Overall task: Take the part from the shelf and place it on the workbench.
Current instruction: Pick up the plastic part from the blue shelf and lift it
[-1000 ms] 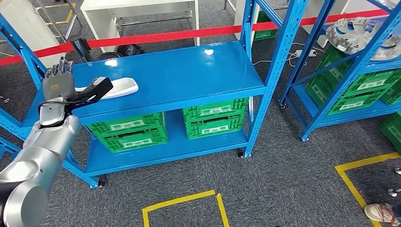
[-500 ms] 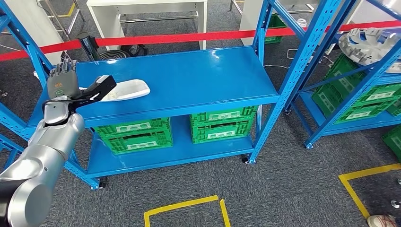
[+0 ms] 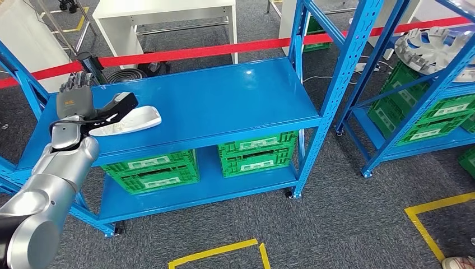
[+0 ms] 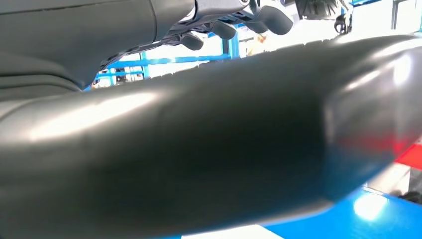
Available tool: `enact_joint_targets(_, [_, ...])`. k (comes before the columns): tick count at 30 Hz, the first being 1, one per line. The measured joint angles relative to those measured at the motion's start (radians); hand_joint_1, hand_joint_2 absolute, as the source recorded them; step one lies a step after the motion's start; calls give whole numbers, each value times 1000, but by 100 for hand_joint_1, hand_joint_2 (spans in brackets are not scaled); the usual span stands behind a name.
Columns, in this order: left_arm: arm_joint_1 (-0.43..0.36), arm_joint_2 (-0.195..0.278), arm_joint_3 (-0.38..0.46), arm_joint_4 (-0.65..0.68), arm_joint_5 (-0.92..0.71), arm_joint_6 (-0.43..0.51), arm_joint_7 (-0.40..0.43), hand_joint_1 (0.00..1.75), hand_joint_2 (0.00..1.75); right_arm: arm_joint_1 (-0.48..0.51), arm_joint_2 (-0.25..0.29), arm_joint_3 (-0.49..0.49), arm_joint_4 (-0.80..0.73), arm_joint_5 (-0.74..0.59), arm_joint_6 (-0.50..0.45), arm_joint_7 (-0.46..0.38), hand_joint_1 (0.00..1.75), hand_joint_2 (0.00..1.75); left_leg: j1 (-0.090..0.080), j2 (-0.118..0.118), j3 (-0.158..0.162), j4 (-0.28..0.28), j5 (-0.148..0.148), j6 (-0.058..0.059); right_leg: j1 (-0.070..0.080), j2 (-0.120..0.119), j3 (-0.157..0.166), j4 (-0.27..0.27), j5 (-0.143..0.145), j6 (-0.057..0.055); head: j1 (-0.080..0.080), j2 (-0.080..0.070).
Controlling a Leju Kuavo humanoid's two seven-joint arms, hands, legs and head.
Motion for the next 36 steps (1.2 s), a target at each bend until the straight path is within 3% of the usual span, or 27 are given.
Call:
enact_joint_targets(2, [-1,2,2,0,2,0,-1,0,0,0,0,0,0,0,0,0,0,0,-1,1,46,-129,89,5,1,1,18,2,-16,5,0,0])
enact_joint_targets(3, [-3,3,4,0,5,0,-1,0,0,-1,0,0,0,0,0,0,0,0,-2,0,72,-191,113,9,2,1,24,4,-23,10,-1,0])
enact_joint_targets(5, [-4,4,9,0,10,-1,-1,0,0,-2,0,0,0,-1,-1,0,0,0,-7,0,99,-246,116,21,4,1,26,3,-30,21,-1,0])
enact_joint_targets(8, [-3,4,15,-1,18,-6,-2,0,0,-2,0,0,0,-2,-2,0,0,0,-4,-2,107,-256,110,40,5,0,25,6,-40,36,0,0])
enact_joint_targets(10, [-4,2,20,-2,27,-18,-4,0,0,-3,-1,-1,0,-2,-2,0,0,0,2,-1,117,-262,107,51,6,-2,-8,76,-75,44,5,0])
enact_joint_targets(12, [-4,1,27,-1,34,-30,-4,0,0,-3,-1,-1,0,-3,-2,2,0,0,1,0,120,-261,100,59,4,-2,-84,211,-125,49,9,0])
enact_joint_targets(13, [-2,-1,30,-1,35,-33,-2,0,0,-2,-1,-2,0,-4,-2,3,0,0,1,0,121,-260,96,61,4,-2,-122,267,-137,50,10,0])
enact_joint_targets(14, [1,-2,32,0,35,-36,-1,0,0,-1,-1,-3,0,-6,-2,5,0,0,1,-1,123,-258,92,61,4,-3,-145,290,-130,51,11,0])
enact_joint_targets(15, [3,-4,35,0,35,-38,0,0,0,-1,-1,-3,0,-7,-2,6,0,0,1,-2,126,-256,88,60,3,-3,-149,273,-102,50,12,0])
enact_joint_targets(17, [6,-5,39,0,36,-41,3,0,0,-1,-1,-4,0,-9,-2,6,0,0,1,-3,135,-250,77,54,3,-4,-105,146,-19,45,13,0])
enact_joint_targets(19, [5,-5,45,1,44,-50,0,0,0,-2,-1,-4,0,-9,-3,6,0,0,-4,-4,137,-242,66,44,3,-5,-58,38,23,39,14,0])
enact_joint_targets(23, [10,0,94,6,168,-139,-98,0,0,-1,1,-4,0,-10,-4,4,0,0,-11,-3,140,-246,64,48,4,-1,-46,13,24,33,11,0])
enact_joint_targets(27, [15,4,154,8,218,-186,-174,0,0,0,0,-5,0,-10,-3,5,0,0,-11,1,148,-257,65,41,5,4,-45,13,22,24,10,0])
enact_joint_targets(31, [23,9,174,8,211,-198,-213,0,175,-1,0,-5,0,-8,0,5,0,0,-10,1,150,-261,67,31,5,3,-45,14,20,21,10,0])
enact_joint_targets(36, [47,24,175,8,190,-197,-242,0,175,-1,0,-5,0,-3,3,6,0,0,-10,1,150,-262,67,25,5,3,-45,14,20,20,10,0])
